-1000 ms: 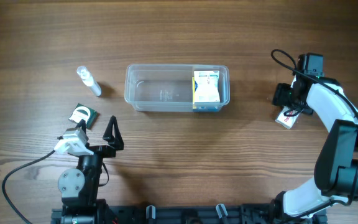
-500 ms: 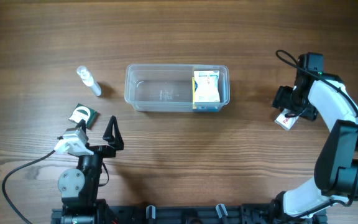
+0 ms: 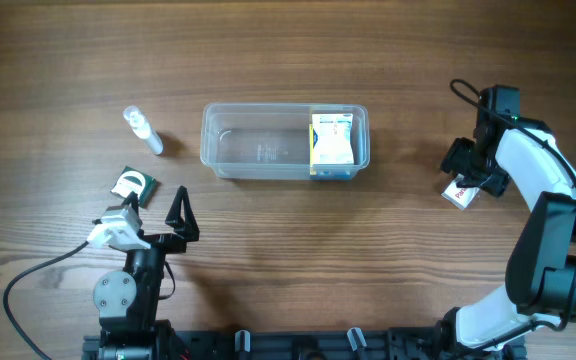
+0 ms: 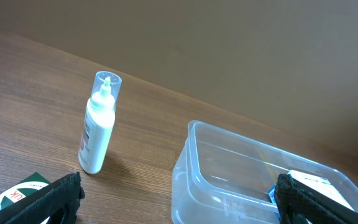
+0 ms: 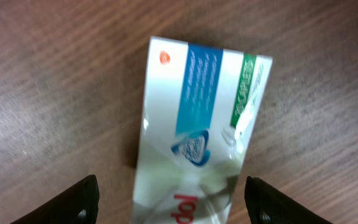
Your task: Pack container
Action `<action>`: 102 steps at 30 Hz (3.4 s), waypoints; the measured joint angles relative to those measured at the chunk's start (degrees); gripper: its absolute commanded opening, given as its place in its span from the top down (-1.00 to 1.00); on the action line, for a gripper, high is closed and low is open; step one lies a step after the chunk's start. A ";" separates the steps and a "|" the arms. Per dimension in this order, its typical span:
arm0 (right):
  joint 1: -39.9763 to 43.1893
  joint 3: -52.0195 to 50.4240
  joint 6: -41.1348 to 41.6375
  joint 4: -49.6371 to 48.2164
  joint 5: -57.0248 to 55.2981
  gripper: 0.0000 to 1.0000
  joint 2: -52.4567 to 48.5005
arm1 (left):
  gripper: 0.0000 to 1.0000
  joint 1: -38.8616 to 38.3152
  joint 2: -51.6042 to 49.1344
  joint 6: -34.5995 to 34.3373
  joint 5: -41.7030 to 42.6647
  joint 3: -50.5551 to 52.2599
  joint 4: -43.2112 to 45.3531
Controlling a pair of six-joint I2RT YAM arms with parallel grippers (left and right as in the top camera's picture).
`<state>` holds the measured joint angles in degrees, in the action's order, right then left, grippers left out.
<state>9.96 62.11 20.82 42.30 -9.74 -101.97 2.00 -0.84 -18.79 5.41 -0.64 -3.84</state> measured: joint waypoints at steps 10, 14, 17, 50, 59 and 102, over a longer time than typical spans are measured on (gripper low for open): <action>0.00 -5.38 0.37 -6.62 -0.39 -0.38 0.00 | -0.99 0.00 0.00 0.00 0.02 0.00 0.00; 0.00 -5.51 0.46 -7.30 -0.39 -0.19 -0.02 | -0.99 0.00 0.00 0.00 0.02 0.00 0.00; 0.00 -5.62 0.37 -7.74 -0.39 -0.16 -0.02 | -0.99 0.00 0.00 0.00 0.02 0.00 0.00; -0.22 3.26 -2.03 -1.05 7.69 0.15 0.52 | -0.99 0.00 0.00 0.00 0.02 0.00 0.00; -7.30 13.00 -3.15 3.85 10.21 0.14 6.88 | -0.99 0.00 0.00 0.00 0.02 0.00 0.00; -51.10 20.04 49.55 -15.85 -0.33 0.19 -6.16 | -0.99 0.00 0.00 0.00 0.02 -0.02 0.00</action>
<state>-41.15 82.15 70.37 26.46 -10.07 -108.14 2.00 -0.84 -18.79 5.43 -0.67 -3.84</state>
